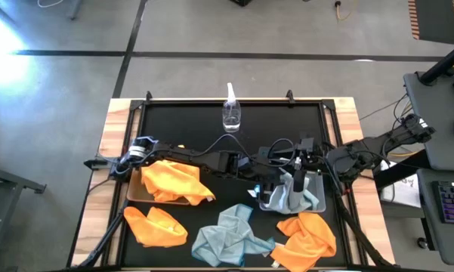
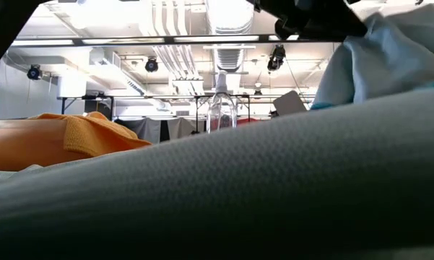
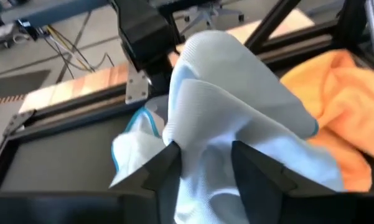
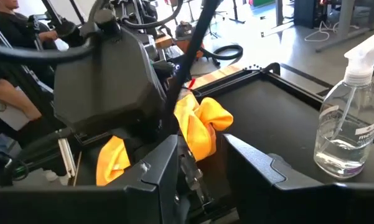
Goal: Sort microfiber towel by color & place in baskets
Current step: Put the left blue microfiber cloth into the transparent bin, then put the right orange microfiber cloth into the orange bin
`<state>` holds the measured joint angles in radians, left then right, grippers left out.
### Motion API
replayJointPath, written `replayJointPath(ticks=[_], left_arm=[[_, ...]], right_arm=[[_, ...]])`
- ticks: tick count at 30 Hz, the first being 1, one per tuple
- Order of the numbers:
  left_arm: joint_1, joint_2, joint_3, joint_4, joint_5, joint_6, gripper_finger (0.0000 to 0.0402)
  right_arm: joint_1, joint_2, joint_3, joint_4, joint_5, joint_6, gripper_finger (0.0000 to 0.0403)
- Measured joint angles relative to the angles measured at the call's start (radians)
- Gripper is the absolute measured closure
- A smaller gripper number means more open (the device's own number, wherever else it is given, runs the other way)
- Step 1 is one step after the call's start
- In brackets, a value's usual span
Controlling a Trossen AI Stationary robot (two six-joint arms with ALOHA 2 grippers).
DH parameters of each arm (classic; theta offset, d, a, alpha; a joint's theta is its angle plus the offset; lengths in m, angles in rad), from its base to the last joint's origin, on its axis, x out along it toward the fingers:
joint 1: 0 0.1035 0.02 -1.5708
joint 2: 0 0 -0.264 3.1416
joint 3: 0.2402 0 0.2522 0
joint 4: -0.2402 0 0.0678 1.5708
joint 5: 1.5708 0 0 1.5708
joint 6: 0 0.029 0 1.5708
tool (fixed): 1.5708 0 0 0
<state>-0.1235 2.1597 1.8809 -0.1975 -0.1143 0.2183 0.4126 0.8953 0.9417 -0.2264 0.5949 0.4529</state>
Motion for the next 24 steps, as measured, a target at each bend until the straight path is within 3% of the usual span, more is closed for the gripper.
replayJointPath(ticks=[11,17,24], left_arm=[[-0.004,-0.003,0.01,-0.231,-0.018,0.008,0.0182],[-0.008,-0.008,0.072,-0.427,-0.004,0.008,0.0173],[-0.038,-0.009,0.171,-0.811,0.002,-0.06,0.0173]], right_arm=[[0.0,-0.03,0.0,-0.023,0.0,-0.008,0.0284],[0.0,-0.058,0.0,-0.056,0.0,-0.008,0.0284],[0.0,-0.064,0.0,-0.08,0.0,0.001,0.0284]])
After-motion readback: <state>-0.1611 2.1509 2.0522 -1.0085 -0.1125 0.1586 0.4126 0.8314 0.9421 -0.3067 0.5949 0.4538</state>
